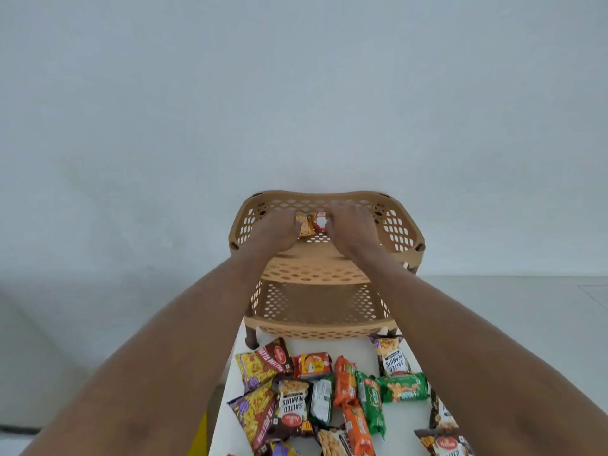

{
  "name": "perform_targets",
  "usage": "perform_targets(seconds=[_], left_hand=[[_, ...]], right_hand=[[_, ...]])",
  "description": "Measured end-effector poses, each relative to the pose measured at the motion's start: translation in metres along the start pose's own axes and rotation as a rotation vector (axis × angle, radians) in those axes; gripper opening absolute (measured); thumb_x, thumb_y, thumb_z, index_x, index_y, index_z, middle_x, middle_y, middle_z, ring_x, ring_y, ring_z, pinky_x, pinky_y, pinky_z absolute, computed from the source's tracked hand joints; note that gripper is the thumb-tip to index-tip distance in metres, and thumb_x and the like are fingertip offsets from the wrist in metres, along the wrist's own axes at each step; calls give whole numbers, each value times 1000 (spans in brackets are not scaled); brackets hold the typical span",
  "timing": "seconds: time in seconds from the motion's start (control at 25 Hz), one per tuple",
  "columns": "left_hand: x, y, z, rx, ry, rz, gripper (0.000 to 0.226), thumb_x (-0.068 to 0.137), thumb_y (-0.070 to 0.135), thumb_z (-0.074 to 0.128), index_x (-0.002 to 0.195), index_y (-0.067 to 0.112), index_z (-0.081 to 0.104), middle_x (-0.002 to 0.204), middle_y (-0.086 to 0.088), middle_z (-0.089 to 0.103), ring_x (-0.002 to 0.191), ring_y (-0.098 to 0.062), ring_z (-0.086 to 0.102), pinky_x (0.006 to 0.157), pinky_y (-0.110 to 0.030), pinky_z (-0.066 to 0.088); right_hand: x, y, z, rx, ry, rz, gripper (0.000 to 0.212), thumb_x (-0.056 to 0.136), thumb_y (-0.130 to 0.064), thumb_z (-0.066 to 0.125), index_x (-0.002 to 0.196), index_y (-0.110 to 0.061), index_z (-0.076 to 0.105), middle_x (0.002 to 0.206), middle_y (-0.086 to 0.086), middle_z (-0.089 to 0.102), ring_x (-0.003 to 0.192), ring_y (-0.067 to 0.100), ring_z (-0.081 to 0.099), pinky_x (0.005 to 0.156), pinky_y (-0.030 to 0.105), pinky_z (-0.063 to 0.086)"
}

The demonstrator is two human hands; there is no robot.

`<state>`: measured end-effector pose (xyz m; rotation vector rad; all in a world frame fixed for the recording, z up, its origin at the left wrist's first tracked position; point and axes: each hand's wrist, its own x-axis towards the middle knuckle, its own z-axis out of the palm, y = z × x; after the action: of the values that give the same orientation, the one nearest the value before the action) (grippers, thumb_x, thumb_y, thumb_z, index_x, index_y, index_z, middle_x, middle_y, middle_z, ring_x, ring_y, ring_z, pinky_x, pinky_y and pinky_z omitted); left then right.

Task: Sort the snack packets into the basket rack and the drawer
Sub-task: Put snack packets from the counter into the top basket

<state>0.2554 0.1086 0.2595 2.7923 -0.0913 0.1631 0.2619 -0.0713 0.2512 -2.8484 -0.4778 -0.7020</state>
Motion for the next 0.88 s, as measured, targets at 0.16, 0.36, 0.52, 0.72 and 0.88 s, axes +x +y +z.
perform_targets(seconds=[0.16, 0.36, 0.52, 0.72, 0.88], left_hand=[[-62, 5, 14, 11, 377, 46, 31, 107, 29, 43, 88, 14, 62, 97, -7, 72, 93, -30, 66, 74, -40, 45], [-119, -17, 66, 98, 548, 206, 34, 105, 22, 43, 127, 9, 66, 131, -9, 68, 128, -32, 60, 110, -47, 44], [-164, -43, 112, 132, 452, 275, 53, 105, 18, 41, 157, 8, 45, 168, -12, 38, 160, -30, 29, 131, -53, 22], [-216, -80, 162, 78, 115, 106, 46, 106, 22, 50, 151, 12, 49, 159, -11, 48, 145, -33, 48, 117, -49, 42], [-242, -105, 184, 45, -123, -87, 43, 107, 30, 52, 147, 15, 51, 151, -9, 53, 135, -34, 54, 105, -50, 50]], right_hand=[[-56, -19, 5, 74, 263, 3, 28, 99, -27, 45, 105, -13, 69, 102, 3, 71, 102, 26, 64, 92, 43, 49], [-123, -28, 35, 77, 308, -32, 29, 102, -23, 46, 122, -12, 64, 123, 7, 64, 118, 27, 59, 109, 43, 41], [-176, -32, 59, 53, 177, -74, 41, 103, -22, 45, 142, -11, 48, 155, 13, 43, 148, 31, 38, 124, 51, 28], [-235, -49, 94, 163, -217, -119, 30, 101, -23, 48, 128, -14, 58, 124, 3, 59, 114, 23, 59, 104, 40, 47], [-264, -75, 121, 210, -466, -109, 35, 102, -29, 51, 134, -16, 57, 133, 4, 57, 124, 24, 58, 106, 42, 47]])
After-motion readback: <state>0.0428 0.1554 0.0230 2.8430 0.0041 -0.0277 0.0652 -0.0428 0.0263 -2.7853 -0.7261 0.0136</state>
